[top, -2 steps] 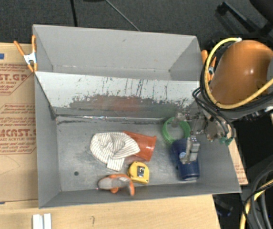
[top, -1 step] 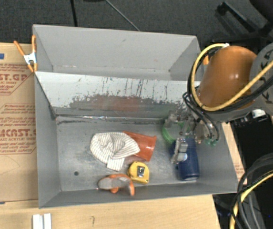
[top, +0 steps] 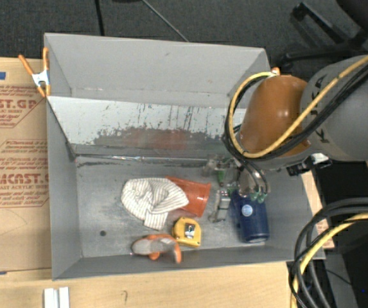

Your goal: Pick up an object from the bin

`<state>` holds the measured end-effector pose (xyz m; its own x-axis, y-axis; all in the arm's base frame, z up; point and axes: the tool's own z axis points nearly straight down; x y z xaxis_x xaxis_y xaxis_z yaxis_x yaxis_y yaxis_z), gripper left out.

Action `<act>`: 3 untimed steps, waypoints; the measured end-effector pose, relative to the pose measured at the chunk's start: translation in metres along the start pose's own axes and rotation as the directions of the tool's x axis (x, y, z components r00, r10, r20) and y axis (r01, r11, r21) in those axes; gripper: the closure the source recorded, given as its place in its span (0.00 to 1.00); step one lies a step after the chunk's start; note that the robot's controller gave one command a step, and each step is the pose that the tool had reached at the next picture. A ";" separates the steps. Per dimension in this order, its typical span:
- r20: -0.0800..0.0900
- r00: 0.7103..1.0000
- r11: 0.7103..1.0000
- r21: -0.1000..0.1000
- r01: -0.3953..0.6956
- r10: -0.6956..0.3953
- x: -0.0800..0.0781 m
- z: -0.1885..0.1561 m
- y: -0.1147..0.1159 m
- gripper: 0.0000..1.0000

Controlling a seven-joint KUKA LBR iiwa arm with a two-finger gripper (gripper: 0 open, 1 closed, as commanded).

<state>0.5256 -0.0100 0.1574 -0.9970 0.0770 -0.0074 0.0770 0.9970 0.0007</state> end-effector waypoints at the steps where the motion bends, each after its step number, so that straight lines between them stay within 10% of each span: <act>1: -0.001 0.991 0.991 0.000 0.136 -0.136 0.009 0.049 0.022 0.00; 2: -0.015 0.994 0.994 -0.001 0.109 -0.109 -0.004 0.079 0.060 1.00; 3: -0.015 0.994 0.994 -0.001 0.109 -0.109 -0.004 0.079 0.060 1.00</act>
Offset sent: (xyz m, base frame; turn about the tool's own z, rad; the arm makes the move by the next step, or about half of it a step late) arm 0.0087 0.0589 -0.0830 -0.1075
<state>0.5349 0.0499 0.0787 -0.9994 -0.0324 0.0071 -0.0324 0.9995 0.0005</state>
